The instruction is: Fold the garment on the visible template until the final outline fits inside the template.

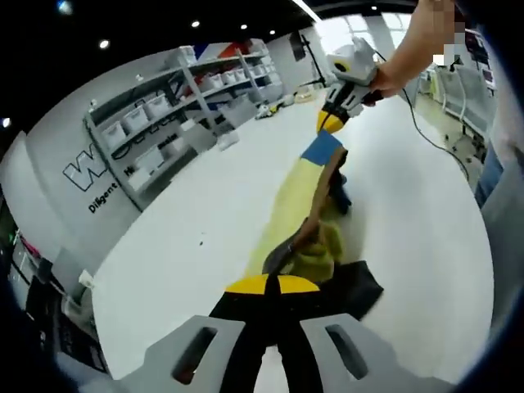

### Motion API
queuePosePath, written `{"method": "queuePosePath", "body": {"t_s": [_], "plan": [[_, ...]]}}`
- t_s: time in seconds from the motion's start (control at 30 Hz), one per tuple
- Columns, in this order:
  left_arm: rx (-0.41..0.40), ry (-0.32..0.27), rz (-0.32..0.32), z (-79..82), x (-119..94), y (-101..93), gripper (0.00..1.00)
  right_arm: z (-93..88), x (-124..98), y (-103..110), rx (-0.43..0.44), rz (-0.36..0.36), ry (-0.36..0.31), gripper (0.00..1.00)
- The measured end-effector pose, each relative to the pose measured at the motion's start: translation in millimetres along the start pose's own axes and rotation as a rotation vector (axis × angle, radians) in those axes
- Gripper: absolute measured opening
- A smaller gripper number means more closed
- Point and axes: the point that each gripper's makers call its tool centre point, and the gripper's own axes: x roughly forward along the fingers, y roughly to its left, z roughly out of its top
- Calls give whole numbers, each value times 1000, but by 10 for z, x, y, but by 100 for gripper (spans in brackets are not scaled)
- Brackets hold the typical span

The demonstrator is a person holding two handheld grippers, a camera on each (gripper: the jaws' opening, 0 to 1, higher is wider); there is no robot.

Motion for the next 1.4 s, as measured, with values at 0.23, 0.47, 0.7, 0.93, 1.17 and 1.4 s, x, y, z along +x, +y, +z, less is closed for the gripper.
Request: {"method": "queuePosePath", "body": {"t_s": [0.23, 0.47, 0.7, 0.93, 1.17, 1.4], "plan": [[-176, -47, -18, 163, -211, -97, 8, 111, -288, 146, 4, 79, -34, 0], [-214, -71, -51, 314, -436, -301, 8, 195, -649, 355, 2, 166, -52, 0], [-238, -64, -158, 388, -697, -696, 8, 272, -1028, 689, 19, 276, -77, 0], [-262, -83, -245, 519, -964, -1061, 8, 288, -1339, 972, 56, 359, -97, 0], [-359, -130, -380, 684, -1284, -1353, 7, 338, -1662, 1243, 97, 471, -116, 0], [-427, -178, -445, 902, -1476, -1341, 7, 495, -1908, 1372, 142, 610, -155, 0]]}}
